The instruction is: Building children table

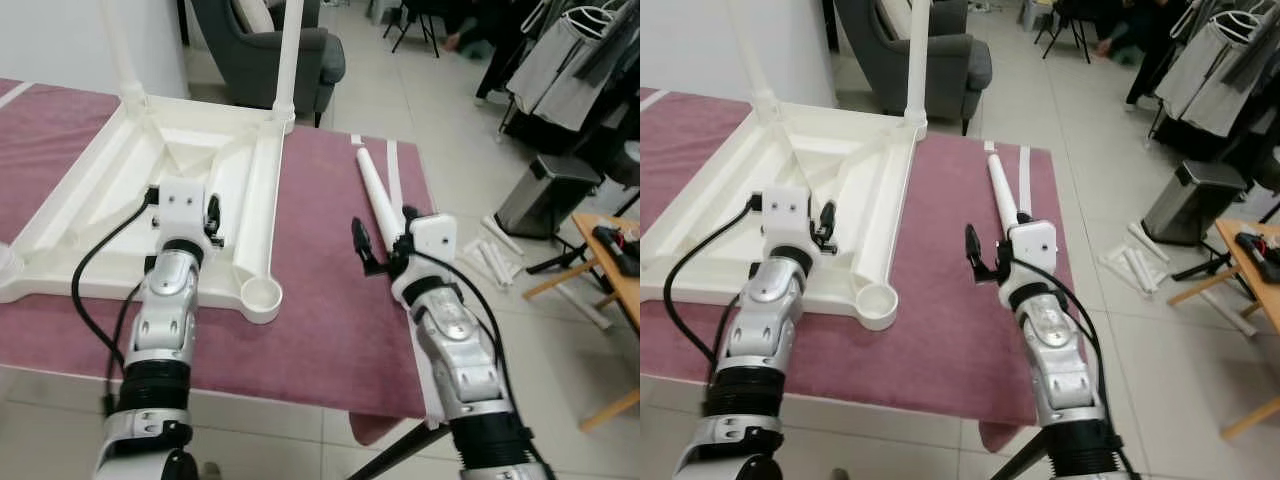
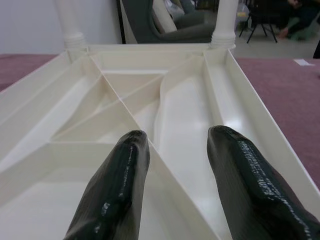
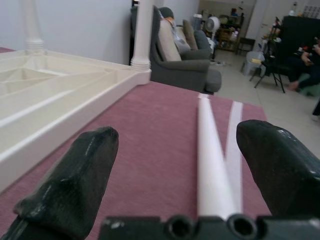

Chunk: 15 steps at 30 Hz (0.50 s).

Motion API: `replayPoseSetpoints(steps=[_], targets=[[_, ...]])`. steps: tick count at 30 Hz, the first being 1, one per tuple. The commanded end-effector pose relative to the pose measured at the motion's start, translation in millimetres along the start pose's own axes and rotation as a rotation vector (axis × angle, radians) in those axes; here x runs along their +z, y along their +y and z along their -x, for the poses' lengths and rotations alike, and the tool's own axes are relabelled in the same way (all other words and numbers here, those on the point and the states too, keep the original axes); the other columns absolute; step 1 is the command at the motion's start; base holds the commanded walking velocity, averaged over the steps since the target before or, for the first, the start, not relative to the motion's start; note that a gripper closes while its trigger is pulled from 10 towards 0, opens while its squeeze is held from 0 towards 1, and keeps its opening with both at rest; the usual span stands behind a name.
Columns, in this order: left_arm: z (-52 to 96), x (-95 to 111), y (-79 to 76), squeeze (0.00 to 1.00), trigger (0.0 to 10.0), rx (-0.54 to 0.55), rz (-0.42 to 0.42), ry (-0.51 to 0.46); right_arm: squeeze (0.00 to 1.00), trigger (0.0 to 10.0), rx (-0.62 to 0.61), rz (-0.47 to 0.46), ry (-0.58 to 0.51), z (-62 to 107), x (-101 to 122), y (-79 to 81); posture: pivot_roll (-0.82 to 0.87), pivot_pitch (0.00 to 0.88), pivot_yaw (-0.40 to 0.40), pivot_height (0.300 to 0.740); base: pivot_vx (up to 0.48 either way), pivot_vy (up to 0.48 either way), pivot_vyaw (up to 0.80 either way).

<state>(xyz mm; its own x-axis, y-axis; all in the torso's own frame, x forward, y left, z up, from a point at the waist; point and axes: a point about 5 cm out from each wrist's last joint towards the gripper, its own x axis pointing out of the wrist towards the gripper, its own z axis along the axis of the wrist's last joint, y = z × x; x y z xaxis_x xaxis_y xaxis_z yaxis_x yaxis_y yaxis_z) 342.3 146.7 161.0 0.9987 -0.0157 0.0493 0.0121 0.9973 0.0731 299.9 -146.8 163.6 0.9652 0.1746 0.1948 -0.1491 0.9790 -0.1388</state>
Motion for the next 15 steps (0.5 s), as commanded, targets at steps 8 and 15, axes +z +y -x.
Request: replayPoseSetpoints(steps=[8, 15], targets=[[-1.1, 2.3, 1.7, 0.0, 10.0, 0.011, -0.038, -0.015, 0.0, 10.0, -0.003, -0.004, -0.01, -0.9, 1.1, 1.6, 0.1, 0.0, -0.039, 0.74, 0.0, 0.16, 0.0], [2.0, 3.2, -3.8, 0.0, 10.0, -0.033, -0.062, -0.032, 0.0, 10.0, -0.007, 0.036, 0.01, -9.1, 2.4, -3.3, 0.11, 0.0, -0.038, 0.74, 0.0, 0.0, 0.0]])
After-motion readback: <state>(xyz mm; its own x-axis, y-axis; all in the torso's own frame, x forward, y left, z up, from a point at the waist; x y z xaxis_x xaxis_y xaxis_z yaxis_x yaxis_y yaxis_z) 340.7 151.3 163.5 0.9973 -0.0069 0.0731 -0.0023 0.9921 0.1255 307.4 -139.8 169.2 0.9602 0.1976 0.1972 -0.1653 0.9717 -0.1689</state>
